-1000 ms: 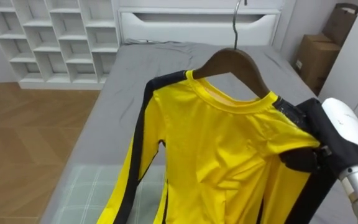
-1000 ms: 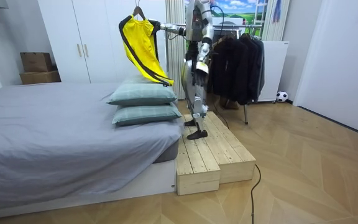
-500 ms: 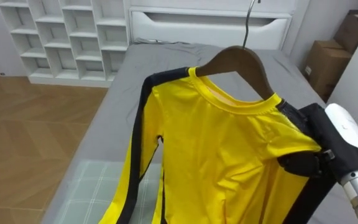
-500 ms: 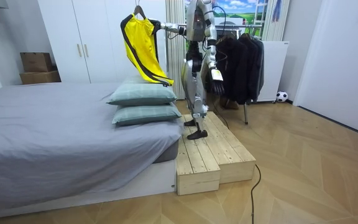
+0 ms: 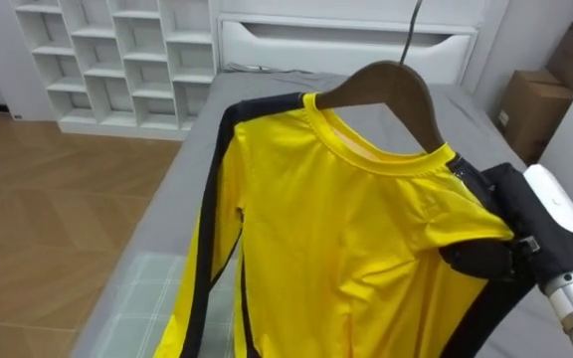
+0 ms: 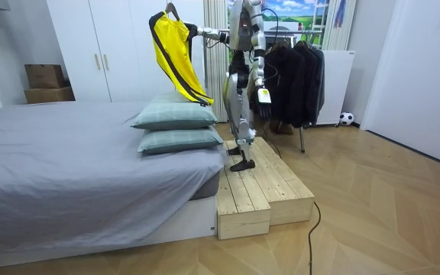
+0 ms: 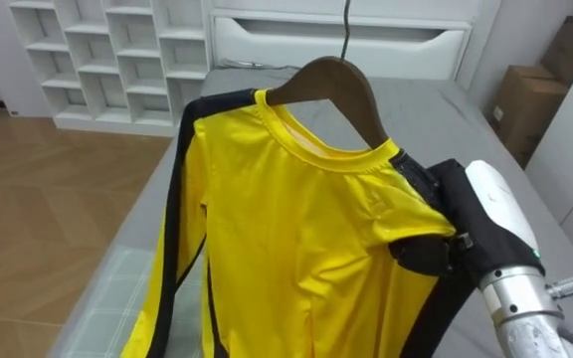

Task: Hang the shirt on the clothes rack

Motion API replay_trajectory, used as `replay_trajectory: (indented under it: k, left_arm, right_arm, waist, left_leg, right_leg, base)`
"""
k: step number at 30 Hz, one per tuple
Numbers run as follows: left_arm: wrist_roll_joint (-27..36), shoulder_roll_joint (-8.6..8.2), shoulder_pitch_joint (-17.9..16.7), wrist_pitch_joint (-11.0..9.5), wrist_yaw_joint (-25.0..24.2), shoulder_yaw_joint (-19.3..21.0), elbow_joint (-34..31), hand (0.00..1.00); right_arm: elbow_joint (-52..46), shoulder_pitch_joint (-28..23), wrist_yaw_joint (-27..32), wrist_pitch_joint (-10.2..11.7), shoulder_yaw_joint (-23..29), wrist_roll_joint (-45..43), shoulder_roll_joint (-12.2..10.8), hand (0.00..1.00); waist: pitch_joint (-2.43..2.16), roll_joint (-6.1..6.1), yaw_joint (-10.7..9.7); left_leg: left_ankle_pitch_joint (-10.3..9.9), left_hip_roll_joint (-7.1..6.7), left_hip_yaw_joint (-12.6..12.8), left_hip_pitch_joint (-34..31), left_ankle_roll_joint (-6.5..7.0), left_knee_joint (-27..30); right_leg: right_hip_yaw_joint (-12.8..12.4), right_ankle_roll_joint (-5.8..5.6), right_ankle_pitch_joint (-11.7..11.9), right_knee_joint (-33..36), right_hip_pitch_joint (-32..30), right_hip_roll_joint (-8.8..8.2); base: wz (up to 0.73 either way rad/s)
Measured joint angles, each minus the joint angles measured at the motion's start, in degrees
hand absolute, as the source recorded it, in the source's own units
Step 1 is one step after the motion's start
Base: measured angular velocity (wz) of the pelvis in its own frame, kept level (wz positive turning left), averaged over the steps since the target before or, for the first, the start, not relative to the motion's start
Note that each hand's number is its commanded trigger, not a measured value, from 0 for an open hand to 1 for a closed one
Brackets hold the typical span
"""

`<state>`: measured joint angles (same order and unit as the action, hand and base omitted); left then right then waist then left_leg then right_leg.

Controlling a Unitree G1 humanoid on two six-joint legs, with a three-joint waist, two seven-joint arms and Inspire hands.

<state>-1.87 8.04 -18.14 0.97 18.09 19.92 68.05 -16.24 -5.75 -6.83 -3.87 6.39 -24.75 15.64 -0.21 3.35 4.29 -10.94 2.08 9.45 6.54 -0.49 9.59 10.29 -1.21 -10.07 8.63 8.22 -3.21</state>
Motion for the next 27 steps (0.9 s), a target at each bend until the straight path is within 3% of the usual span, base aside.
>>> replay_trajectory:
  k: [10,19,24,27]
  left_arm:
    - [0.04,0.93,0.8,0.36,-1.4,-0.07,-0.1,0.0]
    - [-2.53,0.92,1.26,0.39,-1.36,-0.87,0.11,0.0]
    - [-6.89,1.56,2.73,0.77,-1.3,-1.17,0.26,0.0]
    - [-7.48,2.54,3.86,1.24,-1.2,-2.88,0.51,0.0]
  right_arm:
    - [-0.31,-0.15,0.2,-0.03,0.0,0.7,0.01,1.0]
    - [-2.78,-3.22,0.41,0.13,0.37,-0.29,0.14,1.0]
    - [-2.86,-4.01,0.53,0.23,1.81,-0.45,0.15,1.0]
    - [-2.91,-4.94,1.14,0.22,2.2,-0.65,0.15,1.0]
  waist:
    - [-0.09,1.18,-1.4]
    - [-0.06,1.35,-1.96]
    - [0.46,0.84,-2.99]
    - [0.54,0.59,-3.88]
  left_leg:
    - [-0.16,0.29,0.16,0.05,-0.15,0.0]
    - [-0.91,1.48,2.88,0.21,-0.55,0.61]
    - [-2.79,3.87,6.49,0.03,-1.49,4.03]
    - [-5.32,6.52,10.38,-0.18,-2.84,8.29]
  right_leg:
    - [-0.05,0.02,0.01,0.31,0.04,0.23]
    - [-1.7,0.2,0.12,1.88,-1.52,0.99]
    - [-4.07,1.43,-0.1,4.24,-3.44,2.61]
    - [-6.52,2.85,-1.58,6.7,-5.51,4.42]
  base:
    - [-0.01]
    - [-0.15]
    - [-0.43]
    - [-0.76]
